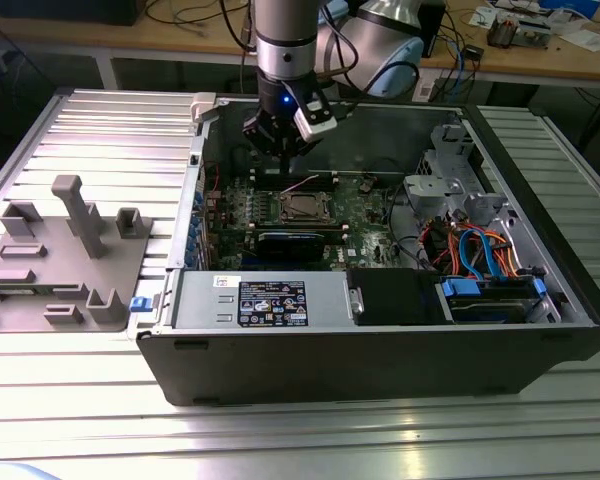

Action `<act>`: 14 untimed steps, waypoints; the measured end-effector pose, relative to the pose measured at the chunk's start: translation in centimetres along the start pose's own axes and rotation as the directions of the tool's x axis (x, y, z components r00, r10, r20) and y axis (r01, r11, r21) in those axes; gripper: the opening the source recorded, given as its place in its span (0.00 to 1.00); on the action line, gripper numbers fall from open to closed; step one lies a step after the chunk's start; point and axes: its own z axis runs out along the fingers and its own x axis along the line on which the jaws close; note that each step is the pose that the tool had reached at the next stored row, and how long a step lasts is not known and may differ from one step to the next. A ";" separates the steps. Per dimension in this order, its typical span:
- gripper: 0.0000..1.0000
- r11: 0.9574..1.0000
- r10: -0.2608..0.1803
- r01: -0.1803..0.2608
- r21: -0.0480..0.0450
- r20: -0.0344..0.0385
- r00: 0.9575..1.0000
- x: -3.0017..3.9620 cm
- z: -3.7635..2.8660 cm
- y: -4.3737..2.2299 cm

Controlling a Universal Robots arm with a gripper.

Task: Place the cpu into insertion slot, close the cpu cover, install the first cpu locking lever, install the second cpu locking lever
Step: 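Install the first cpu locking lever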

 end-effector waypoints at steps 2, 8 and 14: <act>0.11 1.000 0.004 -0.004 0.000 0.000 1.000 -0.21 0.22 0.00; 0.11 1.000 0.021 -0.021 0.001 0.001 1.000 -0.46 0.60 0.00; 0.11 1.000 0.021 -0.021 0.002 0.001 1.000 -0.89 1.00 0.20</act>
